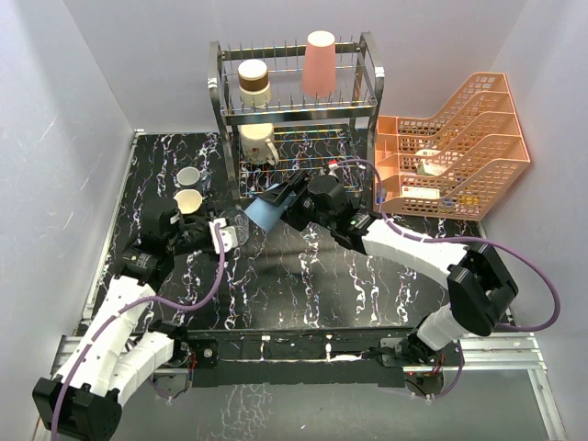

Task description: Unload the cups from the dish rack

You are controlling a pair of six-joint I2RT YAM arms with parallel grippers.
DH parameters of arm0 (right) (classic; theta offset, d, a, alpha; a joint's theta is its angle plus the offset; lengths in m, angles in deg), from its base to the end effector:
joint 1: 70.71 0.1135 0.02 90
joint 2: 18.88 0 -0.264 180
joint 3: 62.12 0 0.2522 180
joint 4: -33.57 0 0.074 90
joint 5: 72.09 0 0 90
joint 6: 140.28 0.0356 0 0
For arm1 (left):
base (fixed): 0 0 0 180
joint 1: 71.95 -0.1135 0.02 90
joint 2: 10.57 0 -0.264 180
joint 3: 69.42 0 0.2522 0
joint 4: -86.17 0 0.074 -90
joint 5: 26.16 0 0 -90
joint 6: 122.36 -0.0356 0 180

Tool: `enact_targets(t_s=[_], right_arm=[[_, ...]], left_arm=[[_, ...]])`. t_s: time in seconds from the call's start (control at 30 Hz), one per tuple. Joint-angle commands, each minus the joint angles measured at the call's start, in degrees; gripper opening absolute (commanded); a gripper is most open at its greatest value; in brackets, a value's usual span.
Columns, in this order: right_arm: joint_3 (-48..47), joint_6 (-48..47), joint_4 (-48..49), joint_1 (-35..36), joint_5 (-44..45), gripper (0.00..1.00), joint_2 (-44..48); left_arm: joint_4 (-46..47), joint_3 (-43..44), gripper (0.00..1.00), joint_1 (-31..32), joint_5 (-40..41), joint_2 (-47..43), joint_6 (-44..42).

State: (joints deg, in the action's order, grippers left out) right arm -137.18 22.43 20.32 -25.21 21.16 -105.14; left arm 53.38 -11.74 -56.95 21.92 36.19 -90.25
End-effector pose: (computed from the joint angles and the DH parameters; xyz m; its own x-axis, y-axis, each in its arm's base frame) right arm 0.2467 0.2481 0.2826 -0.7316 0.6156 -0.2930 0.0761 0.5008 0.8622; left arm 0.1677 -0.0696 0.3162 0.4791 0.5241 -0.7041 0.7255 0.2151 0.6538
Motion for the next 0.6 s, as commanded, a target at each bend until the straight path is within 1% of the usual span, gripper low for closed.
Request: enact_targets(t_s=[0.0, 0.1, 0.2, 0.27, 0.37, 0.43, 0.47, 0.5, 0.53, 0.57], right_arm=[[2.16, 10.99, 10.11, -0.14, -9.91, 0.08, 2.05], [4.65, 14.96, 16.18, -0.14, -13.66, 0.08, 1.8], [5.64, 17.91, 18.53, -0.14, -15.4, 0.08, 1.8], [6.85, 20.38, 21.43, -0.14, -16.85, 0.08, 1.6], [8.91, 24.17, 28.17, -0.06, -19.91, 0.08, 0.23], [9.13, 25.4, 30.17, -0.06, -21.66, 0.1, -1.17], [9.34, 26.05, 31.61, -0.06, -22.52, 0.13, -1.75], [9.68, 26.57, 33.24, -0.06, -23.35, 0.18, -2.36], [9.88, 26.76, 34.34, -0.06, -23.93, 0.25, -2.76], [9.84, 26.56, 34.42, -0.06, -24.13, 0.33, -2.85]], left_arm=[[9.03, -0.57, 0.75, 3.41, -0.6, 0.74, 0.14], [10.87, -0.43, 0.73, 4.51, 0.3, 1.75, -0.08], [12.4, -0.15, 0.69, 5.11, 0.76, 2.6, 0.58], [12.16, 0.33, 0.65, 5.33, 1.05, 3.36, 0.76], [13.23, 0.26, 0.55, 5.47, 1.8, 4.02, 2.04], [14.22, 0.13, 0.44, 5.56, 2.26, 4.06, 2.9], [14.54, -0.04, 0.38, 5.61, 2.45, 3.98, 3.17], [14.69, -0.15, 0.31, 5.58, 2.55, 3.88, 3.33], [14.79, -0.33, 0.2, 5.64, 2.81, 3.72, 3.73], [14.84, -0.39, 0.13, 5.66, 2.88, 3.57, 4.23]])
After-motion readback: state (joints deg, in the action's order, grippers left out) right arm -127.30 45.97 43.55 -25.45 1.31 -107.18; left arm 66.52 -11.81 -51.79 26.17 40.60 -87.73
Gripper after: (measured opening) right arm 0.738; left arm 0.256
